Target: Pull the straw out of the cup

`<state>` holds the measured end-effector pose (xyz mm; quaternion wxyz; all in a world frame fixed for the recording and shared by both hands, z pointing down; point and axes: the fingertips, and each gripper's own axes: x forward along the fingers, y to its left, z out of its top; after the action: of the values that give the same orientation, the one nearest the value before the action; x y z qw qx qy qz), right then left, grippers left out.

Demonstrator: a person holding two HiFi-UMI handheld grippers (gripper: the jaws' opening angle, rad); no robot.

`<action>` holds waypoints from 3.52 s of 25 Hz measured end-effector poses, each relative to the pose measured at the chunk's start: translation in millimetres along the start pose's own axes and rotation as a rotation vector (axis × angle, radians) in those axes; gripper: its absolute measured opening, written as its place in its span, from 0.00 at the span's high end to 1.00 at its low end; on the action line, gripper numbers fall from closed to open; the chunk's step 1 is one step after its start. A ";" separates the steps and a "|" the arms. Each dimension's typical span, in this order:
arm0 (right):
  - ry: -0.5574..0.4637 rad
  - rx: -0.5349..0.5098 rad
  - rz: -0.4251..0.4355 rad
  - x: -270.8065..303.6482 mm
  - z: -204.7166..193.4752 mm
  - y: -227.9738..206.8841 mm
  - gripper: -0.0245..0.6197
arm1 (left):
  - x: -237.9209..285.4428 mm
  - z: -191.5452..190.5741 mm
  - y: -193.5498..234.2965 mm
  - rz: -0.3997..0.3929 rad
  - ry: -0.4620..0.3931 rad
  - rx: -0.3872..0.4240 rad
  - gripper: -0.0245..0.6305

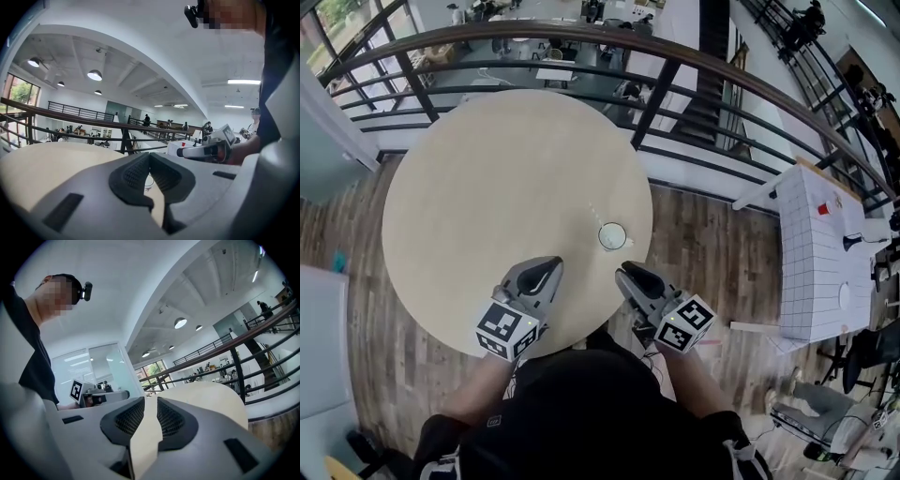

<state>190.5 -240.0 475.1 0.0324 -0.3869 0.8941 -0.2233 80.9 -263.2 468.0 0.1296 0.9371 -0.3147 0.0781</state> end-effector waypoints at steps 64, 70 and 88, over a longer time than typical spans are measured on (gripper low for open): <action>0.644 -0.446 -0.140 126.4 -129.0 -160.9 0.89 | 61.2 -121.4 86.1 0.109 0.112 -0.152 0.95; 0.630 -0.437 -0.144 123.3 -127.2 -160.5 0.90 | 53.6 -105.5 80.6 0.125 0.093 -0.144 0.95; 0.321 -0.390 -0.253 55.8 -30.0 -97.1 0.90 | 9.0 -30.4 26.6 0.055 0.007 -0.051 0.95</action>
<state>210.4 -326.5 549.7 -0.2127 -0.4540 0.8585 -0.1078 69.9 -279.9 504.2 0.1524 0.9242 -0.3418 0.0768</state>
